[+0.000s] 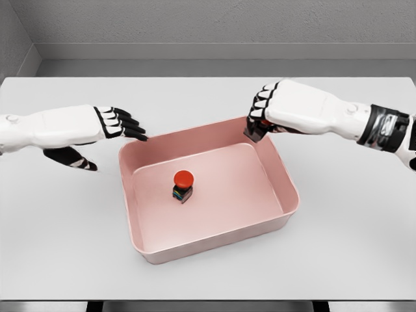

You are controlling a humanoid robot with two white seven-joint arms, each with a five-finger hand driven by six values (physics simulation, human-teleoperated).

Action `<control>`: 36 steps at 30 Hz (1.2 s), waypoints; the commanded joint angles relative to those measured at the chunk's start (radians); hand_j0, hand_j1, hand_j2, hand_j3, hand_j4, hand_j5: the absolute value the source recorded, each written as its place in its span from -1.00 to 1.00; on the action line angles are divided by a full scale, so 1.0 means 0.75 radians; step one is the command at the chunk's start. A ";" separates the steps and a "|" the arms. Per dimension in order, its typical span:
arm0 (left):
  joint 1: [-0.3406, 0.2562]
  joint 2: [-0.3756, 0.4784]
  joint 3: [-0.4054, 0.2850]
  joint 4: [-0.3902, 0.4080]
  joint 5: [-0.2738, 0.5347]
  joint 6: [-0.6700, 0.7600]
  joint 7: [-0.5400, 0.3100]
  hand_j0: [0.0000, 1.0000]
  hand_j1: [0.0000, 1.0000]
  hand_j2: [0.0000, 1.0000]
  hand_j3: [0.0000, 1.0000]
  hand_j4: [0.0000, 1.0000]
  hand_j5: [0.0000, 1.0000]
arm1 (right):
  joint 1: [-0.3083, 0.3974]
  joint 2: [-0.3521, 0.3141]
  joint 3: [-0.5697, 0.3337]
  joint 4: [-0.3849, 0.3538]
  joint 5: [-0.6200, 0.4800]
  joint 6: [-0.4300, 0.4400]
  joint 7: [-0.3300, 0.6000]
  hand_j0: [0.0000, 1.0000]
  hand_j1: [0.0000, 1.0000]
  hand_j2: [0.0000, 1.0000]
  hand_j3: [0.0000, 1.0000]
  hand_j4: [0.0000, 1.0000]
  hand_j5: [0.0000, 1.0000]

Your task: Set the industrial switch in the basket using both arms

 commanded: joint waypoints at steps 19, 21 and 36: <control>0.143 -0.004 -0.061 0.347 0.113 0.002 -0.004 1.00 1.00 1.00 1.00 1.00 1.00 | 0.000 0.195 0.088 0.003 -0.036 0.003 0.005 -0.21 -0.21 -0.21 -0.21 -0.21 -0.21; 0.143 -0.004 -0.061 0.349 0.115 0.002 -0.004 1.00 1.00 1.00 1.00 1.00 1.00 | 0.000 0.197 0.092 0.007 -0.036 0.003 0.005 -0.18 -0.18 -0.18 -0.18 -0.18 -0.18; 0.145 -0.006 -0.065 0.345 0.115 0.002 -0.004 1.00 1.00 1.00 1.00 1.00 1.00 | 0.000 0.221 0.133 0.041 -0.034 0.003 0.007 1.00 1.00 1.00 1.00 1.00 1.00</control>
